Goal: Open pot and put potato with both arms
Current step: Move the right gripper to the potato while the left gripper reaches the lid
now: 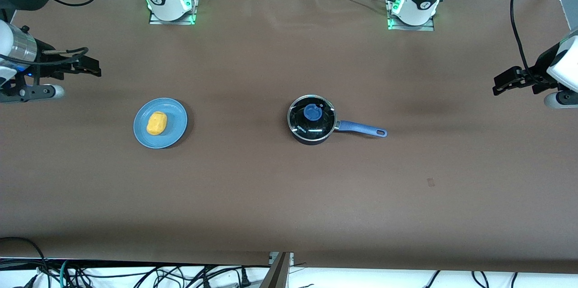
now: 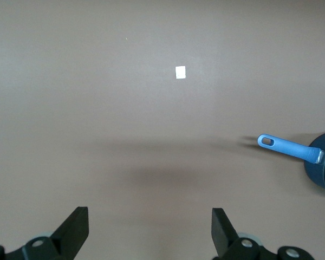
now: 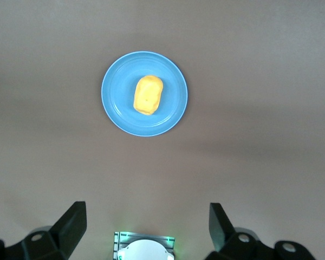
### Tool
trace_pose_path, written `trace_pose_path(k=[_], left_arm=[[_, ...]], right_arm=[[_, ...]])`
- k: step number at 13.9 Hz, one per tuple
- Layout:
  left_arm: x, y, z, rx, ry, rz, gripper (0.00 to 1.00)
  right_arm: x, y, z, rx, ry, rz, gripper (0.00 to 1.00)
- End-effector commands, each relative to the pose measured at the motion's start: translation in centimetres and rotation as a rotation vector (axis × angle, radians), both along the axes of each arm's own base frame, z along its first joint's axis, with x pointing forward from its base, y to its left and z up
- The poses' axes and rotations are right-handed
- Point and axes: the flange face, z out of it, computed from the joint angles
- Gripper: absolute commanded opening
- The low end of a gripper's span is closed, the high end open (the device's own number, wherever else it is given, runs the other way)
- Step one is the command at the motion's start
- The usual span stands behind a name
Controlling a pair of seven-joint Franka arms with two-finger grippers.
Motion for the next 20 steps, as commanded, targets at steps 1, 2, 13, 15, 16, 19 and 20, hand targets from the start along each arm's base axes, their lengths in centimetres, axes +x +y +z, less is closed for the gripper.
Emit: trace_pose_path(k=[1,2,13,15,16,19,20], left_arm=[[0.0,0.1,0.1,-0.008,0.007,0.004,1.00],[-0.1,0.1,0.1,-0.008,0.007,0.004,1.00],[-0.9,-2.5,-4.0,-0.101,0.095,0.098,1.00],[-1.1,-6.9,-5.0,-0.090,0.106,0.159,1.00],[-1.1,-9.2,-5.6,-0.088,0.096,0.175,1.00],[-0.8,-17.3,-8.3,-0.104,0.077,0.228,1.00],[-0.9,-20.4,-9.6,-0.114,0.079,0.269,1.00]], right_arm=[[0.6,0.4,-0.5,-0.001,0.012,-0.002,1.00],[0.6,0.6,-0.7,-0.002,0.012,0.002,1.00],[6.7,3.9,-16.6,-0.009,0.009,0.029,1.00],[7.0,4.0,-19.6,-0.033,0.009,-0.074,1.00],[6.9,4.6,-21.3,-0.052,0.007,-0.143,1.00],[5.9,5.1,-25.7,-0.101,0.008,-0.325,1.00],[5.3,5.1,-26.4,-0.118,0.018,-0.378,1.00]])
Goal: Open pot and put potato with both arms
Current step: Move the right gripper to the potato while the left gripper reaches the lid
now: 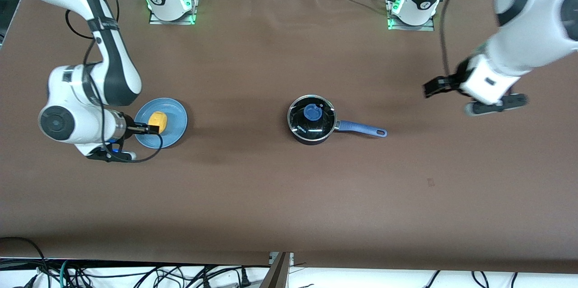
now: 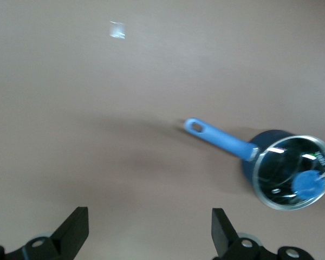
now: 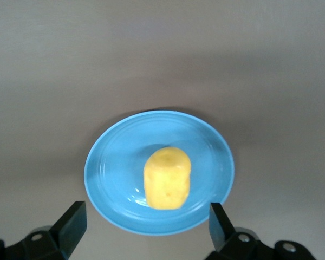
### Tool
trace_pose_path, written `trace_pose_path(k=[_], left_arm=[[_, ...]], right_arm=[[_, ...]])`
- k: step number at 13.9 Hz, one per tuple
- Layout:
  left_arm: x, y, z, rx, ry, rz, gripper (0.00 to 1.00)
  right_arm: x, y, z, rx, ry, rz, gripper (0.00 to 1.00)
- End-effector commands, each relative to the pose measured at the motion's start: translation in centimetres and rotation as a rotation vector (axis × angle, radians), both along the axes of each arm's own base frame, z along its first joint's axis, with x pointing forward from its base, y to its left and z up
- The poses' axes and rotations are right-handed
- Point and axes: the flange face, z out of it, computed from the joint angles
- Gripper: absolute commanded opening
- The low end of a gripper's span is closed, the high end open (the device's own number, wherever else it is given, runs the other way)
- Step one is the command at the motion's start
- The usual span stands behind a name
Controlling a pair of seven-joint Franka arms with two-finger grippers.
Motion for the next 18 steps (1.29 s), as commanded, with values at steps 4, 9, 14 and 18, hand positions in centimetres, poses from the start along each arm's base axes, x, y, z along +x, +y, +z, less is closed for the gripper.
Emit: trace_pose_path(k=[4,9,14,18], left_arm=[[-0.1,-13.8,-6.8,-0.086,-0.010,0.177,1.00],[-0.9,-22.5,-15.3,-0.070,-0.071,0.323,1.00],[-2.2,-25.4,-19.6,-0.018,-0.106,0.329,1.00],[-2.1,-25.7,-20.8,-0.039,-0.092,0.343,1.00]], right_arm=[[-2.4,0.1,-2.5,-0.078,0.024,-0.246,1.00],[-3.8,-0.5,-5.2,-0.092,0.016,-0.311,1.00],[-4.9,-1.2,-7.1,-0.090,0.012,-0.322,1.00],[-5.4,-1.7,-8.2,-0.086,-0.009,-0.329,1.00]])
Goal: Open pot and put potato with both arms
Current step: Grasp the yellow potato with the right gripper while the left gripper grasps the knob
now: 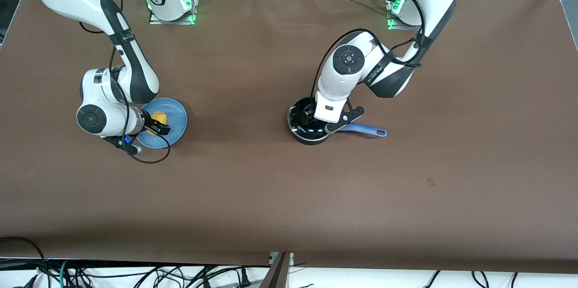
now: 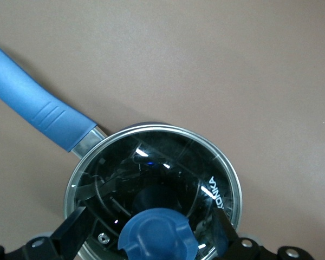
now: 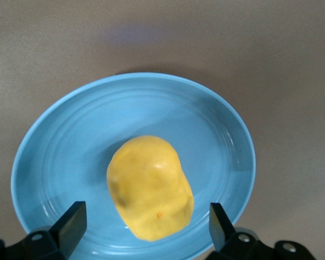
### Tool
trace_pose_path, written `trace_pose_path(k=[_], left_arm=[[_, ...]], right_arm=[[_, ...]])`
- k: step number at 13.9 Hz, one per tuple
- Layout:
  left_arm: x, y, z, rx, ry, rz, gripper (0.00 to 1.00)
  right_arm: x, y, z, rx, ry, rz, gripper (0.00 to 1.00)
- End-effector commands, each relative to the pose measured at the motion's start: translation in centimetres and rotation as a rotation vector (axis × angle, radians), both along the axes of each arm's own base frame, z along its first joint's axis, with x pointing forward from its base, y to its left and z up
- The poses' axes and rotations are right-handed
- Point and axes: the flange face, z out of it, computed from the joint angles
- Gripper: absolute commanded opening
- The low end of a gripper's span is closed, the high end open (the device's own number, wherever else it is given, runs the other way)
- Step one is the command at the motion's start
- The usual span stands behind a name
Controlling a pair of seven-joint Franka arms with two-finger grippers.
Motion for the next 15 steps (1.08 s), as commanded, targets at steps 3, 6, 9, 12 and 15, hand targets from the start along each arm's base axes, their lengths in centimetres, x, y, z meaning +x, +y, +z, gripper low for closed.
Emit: trace_pose_path(k=[3,6,9,12,15], left_arm=[[0.3,-1.0,-0.6,-0.002,-0.009,0.017,1.00],[-0.2,-1.6,-1.2,0.001,0.001,0.012,1.00],[-0.7,-2.0,-2.2,0.007,0.016,0.004,1.00],[-0.7,-2.0,-2.4,0.007,0.019,0.004,0.94],[-0.8,-2.0,-2.5,0.008,0.022,0.002,0.87]], right_arm=[[-1.1,-0.6,-0.6,0.002,-0.026,-0.020,1.00],[-1.5,-0.6,-1.2,0.003,-0.024,-0.020,0.98],[-1.7,-0.6,-1.6,0.003,-0.024,-0.020,0.74],[-1.5,-0.7,-1.6,0.004,-0.030,-0.020,0.54],[-1.3,-0.6,-1.3,0.006,-0.036,-0.012,0.53]])
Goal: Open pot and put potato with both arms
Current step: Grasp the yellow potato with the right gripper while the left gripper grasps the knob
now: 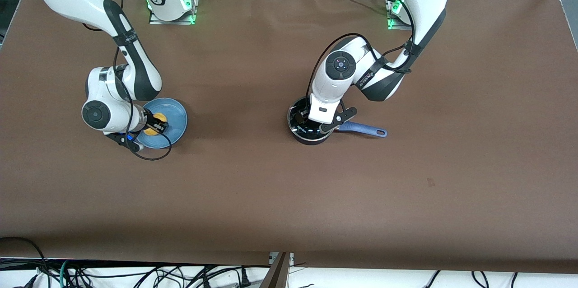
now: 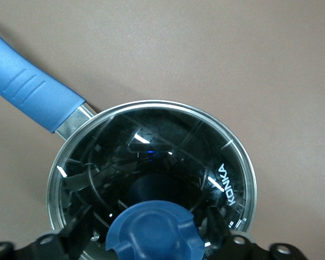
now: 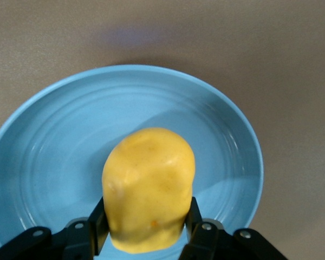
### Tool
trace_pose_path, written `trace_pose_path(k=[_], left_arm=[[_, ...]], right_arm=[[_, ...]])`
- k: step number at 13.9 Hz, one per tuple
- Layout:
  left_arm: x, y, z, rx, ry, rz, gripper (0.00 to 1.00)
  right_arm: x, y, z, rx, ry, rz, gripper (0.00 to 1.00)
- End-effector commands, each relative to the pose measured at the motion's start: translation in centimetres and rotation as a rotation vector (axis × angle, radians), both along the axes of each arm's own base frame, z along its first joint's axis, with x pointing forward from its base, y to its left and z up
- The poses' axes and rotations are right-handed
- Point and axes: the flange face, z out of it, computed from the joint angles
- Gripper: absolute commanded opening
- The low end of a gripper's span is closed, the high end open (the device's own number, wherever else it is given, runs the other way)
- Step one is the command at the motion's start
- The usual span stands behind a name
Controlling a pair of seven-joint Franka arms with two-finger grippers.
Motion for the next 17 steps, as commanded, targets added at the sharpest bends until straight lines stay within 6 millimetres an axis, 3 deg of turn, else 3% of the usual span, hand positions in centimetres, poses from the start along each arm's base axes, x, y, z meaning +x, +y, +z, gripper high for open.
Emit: trace_pose_path(k=[1,4,12,15,17], left_arm=[[0.3,-0.6,0.2,0.005,-0.020,0.001,0.83],[0.4,-0.5,0.2,0.006,-0.020,-0.002,0.56],[0.7,-0.3,0.7,0.006,-0.030,-0.012,0.35],[1.7,0.5,1.8,0.016,-0.038,-0.069,0.00],[3.3,1.9,3.2,0.040,-0.025,-0.096,0.00]], right_arm=[[-0.1,-0.3,0.5,0.005,-0.018,-0.004,0.52],[0.5,0.0,2.1,0.007,-0.040,0.011,0.50],[1.8,3.7,7.1,0.039,-0.116,0.089,0.50],[2.7,8.3,10.4,0.071,-0.102,0.121,0.50],[2.8,11.8,11.8,0.103,-0.129,0.164,0.50]])
